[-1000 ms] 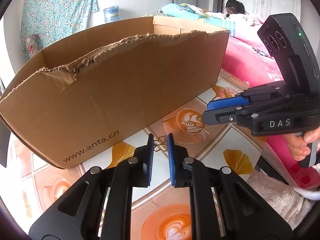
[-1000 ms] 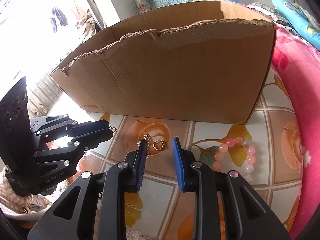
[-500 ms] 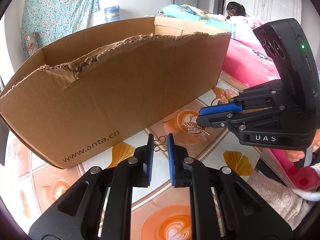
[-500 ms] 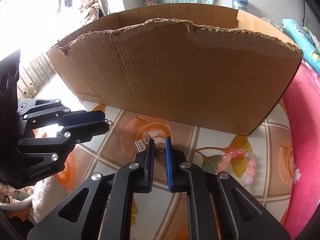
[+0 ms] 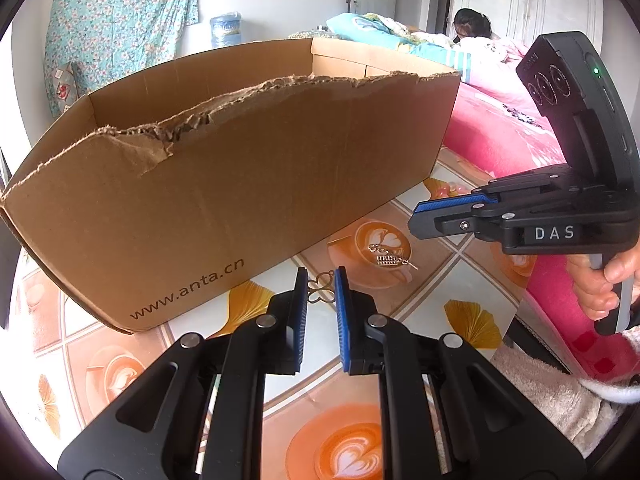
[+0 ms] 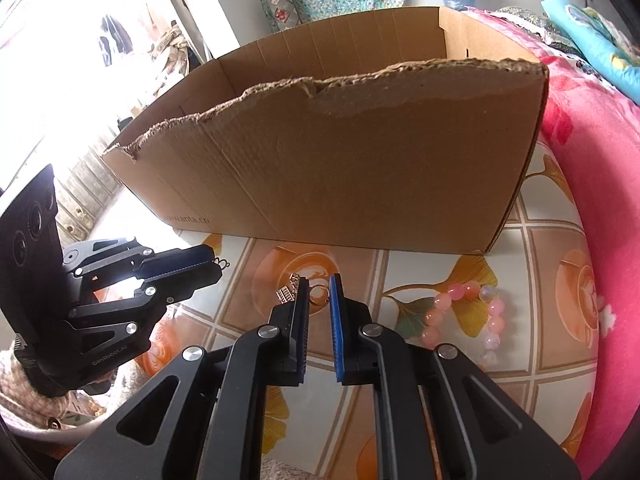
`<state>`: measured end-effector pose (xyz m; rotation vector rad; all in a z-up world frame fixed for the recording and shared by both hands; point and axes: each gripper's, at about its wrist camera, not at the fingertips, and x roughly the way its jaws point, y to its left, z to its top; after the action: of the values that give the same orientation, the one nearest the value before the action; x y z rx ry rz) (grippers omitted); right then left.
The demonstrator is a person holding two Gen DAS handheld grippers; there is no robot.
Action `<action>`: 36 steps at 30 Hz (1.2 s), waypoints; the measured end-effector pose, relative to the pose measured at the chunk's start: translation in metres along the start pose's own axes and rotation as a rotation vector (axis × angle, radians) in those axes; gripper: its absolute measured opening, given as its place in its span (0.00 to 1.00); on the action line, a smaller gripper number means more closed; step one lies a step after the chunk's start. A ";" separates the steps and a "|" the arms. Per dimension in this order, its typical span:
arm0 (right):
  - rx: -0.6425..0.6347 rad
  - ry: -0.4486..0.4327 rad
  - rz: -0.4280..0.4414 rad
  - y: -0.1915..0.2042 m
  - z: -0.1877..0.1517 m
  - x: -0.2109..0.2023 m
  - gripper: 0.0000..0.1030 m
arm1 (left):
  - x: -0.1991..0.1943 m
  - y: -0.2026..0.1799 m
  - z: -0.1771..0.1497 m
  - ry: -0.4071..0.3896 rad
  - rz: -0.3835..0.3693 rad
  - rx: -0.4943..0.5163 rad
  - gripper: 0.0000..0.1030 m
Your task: Organize jewelry
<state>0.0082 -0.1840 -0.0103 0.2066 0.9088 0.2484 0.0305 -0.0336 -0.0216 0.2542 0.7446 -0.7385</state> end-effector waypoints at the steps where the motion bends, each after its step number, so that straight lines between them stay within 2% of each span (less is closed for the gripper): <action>1: 0.009 -0.007 0.012 -0.001 0.000 -0.003 0.10 | -0.002 0.000 0.001 -0.008 -0.006 -0.001 0.12; 11: 0.012 -0.102 0.102 0.007 0.006 -0.039 0.10 | -0.041 -0.011 0.013 -0.108 -0.069 0.023 0.12; 19: -0.026 -0.241 0.159 0.021 0.033 -0.083 0.10 | -0.084 -0.008 0.045 -0.246 -0.145 0.008 0.12; 22: -0.038 -0.274 0.154 0.020 0.046 -0.090 0.10 | -0.086 -0.002 0.062 -0.262 -0.148 -0.009 0.12; 26: -0.038 -0.257 0.127 0.016 0.069 -0.081 0.10 | -0.071 0.010 0.084 -0.223 -0.112 -0.046 0.12; 31: -0.004 -0.175 0.082 0.004 0.096 -0.054 0.10 | -0.029 0.037 0.114 -0.083 -0.070 -0.135 0.12; 36: 0.014 -0.121 0.042 -0.011 0.122 -0.025 0.10 | 0.010 0.058 0.136 0.019 -0.095 -0.217 0.12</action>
<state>0.0924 -0.2109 0.0785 0.2512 0.7874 0.2655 0.1473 -0.0591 0.0668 0.0290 0.8525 -0.7386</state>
